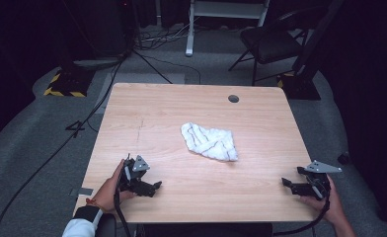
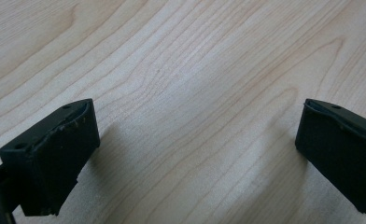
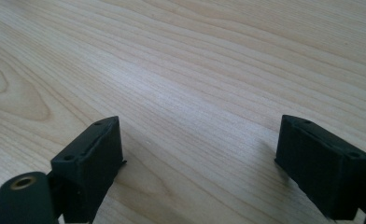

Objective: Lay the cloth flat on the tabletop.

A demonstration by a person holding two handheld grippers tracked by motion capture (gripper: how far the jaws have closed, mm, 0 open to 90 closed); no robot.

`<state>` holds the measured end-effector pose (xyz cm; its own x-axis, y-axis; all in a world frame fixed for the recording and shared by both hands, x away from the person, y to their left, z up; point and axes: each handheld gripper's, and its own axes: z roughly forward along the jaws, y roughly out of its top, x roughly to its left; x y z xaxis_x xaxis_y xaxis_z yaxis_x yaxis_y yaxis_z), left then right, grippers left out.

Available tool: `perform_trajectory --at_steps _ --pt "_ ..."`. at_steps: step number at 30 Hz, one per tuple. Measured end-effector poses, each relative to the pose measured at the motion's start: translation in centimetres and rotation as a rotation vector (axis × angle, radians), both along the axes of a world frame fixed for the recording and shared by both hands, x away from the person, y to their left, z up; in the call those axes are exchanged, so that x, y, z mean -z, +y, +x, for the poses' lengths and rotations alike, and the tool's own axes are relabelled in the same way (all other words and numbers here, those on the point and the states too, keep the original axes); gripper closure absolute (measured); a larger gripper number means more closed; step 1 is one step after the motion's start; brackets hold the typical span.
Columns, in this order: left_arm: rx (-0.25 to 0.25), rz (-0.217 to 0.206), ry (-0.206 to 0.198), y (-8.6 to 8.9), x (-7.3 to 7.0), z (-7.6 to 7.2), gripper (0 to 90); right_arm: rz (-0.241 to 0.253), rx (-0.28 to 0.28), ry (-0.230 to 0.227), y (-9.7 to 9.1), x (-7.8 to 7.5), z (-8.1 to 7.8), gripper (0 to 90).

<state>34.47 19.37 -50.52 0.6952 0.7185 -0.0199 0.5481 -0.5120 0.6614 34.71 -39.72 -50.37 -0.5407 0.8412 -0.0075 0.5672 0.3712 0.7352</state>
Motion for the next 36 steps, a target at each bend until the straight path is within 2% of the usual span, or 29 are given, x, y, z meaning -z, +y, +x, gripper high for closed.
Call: perform_trajectory --at_steps 6,10,12,13,15,18,20,22,24,25,29,31,32,33,34,36 --pt "0.023 0.001 -0.001 0.0 0.0 0.2 0.0 -0.001 -0.01 0.001 0.0 0.0 0.0 15.2" --pt "0.058 0.002 0.0 0.1 0.0 0.5 0.0 -0.017 -0.036 0.0 0.2 -0.1 0.2 15.6" --pt "0.069 0.002 -0.002 0.1 0.0 0.6 0.3 -0.016 -0.047 0.003 0.2 -0.2 0.2 18.5" --pt "0.079 0.001 -0.001 0.1 0.0 0.7 0.0 -0.012 -0.055 0.0 0.2 -0.3 0.3 23.0" --pt "0.088 0.002 -0.001 0.0 0.0 0.8 0.0 -0.012 -0.06 -0.002 0.2 -0.3 0.4 24.6" --pt "0.109 0.005 -0.002 -0.1 0.0 1.1 0.0 -0.023 -0.071 -0.016 0.8 -0.5 1.3 32.3" --pt "0.105 0.003 -0.002 -0.2 0.0 1.2 0.0 -0.025 -0.076 -0.017 1.0 -0.6 1.5 33.7" --pt "0.095 0.005 0.0 -0.5 0.0 1.7 0.0 -0.031 -0.101 -0.035 2.1 -1.0 2.4 36.3" --pt "0.092 0.003 -0.001 -0.6 0.0 1.8 0.0 -0.035 -0.114 -0.036 2.6 -1.2 2.7 37.4" --pt "0.099 0.005 -0.002 -1.0 -0.1 2.2 0.0 -0.065 -0.144 -0.052 3.8 -1.8 3.3 38.6" --pt "0.092 0.003 -0.001 -1.6 0.0 2.9 0.0 -0.053 -0.182 -0.056 5.1 -2.3 4.0 40.4" --pt "0.094 0.002 -0.001 -2.2 0.0 3.5 0.0 -0.06 -0.202 -0.056 6.2 -2.7 4.6 41.5" --pt "0.104 0.002 -0.002 -2.7 -0.1 3.9 0.2 -0.032 -0.221 -0.058 7.5 -3.2 5.5 42.1" --pt "0.104 0.002 -0.002 -2.7 -0.1 3.9 0.3 -0.032 -0.221 -0.058 7.5 -3.2 5.5 42.1" --pt "0.108 0.003 -0.002 -3.2 -0.1 4.4 0.2 -0.036 -0.246 -0.063 9.0 -3.7 6.0 42.3" --pt "0.108 0.003 -0.002 -3.5 -0.1 4.7 0.3 -0.042 -0.255 -0.066 9.6 -3.8 6.2 42.3"
